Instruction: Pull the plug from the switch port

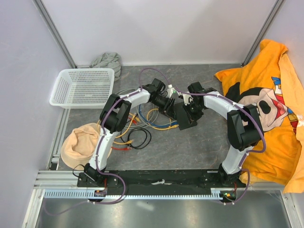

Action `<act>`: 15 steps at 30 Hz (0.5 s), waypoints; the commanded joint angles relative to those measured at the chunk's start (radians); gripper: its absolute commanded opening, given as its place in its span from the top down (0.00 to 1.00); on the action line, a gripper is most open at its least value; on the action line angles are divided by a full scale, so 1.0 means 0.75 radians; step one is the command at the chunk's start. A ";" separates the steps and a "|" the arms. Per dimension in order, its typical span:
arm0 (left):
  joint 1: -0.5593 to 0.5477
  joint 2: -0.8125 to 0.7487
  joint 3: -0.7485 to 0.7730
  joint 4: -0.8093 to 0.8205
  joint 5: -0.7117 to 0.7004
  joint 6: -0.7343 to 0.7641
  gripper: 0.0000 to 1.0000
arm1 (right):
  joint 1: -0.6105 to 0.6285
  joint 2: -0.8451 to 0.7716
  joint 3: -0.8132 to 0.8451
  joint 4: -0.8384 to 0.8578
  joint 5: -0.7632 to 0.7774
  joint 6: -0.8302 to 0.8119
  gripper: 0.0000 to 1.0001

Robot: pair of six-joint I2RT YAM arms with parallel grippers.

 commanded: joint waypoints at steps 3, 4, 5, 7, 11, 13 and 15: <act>-0.020 0.066 0.023 -0.068 -0.048 0.037 0.56 | -0.012 0.057 -0.024 0.044 0.067 -0.020 0.92; -0.022 0.064 0.025 -0.068 -0.048 0.037 0.56 | -0.012 0.059 -0.024 0.046 0.067 -0.022 0.92; -0.022 0.066 0.023 -0.068 -0.046 0.037 0.56 | -0.012 0.061 -0.022 0.046 0.069 -0.020 0.92; -0.028 0.064 0.023 -0.068 -0.036 0.039 0.57 | -0.010 0.064 -0.018 0.044 0.070 -0.020 0.92; -0.050 0.070 0.023 -0.068 -0.023 0.037 0.57 | -0.010 0.068 -0.012 0.046 0.067 -0.018 0.92; -0.056 0.072 0.025 -0.064 -0.023 0.031 0.57 | -0.012 0.068 -0.014 0.048 0.065 -0.020 0.92; -0.056 0.072 0.023 -0.062 -0.019 0.029 0.59 | -0.010 0.066 -0.016 0.048 0.067 -0.018 0.92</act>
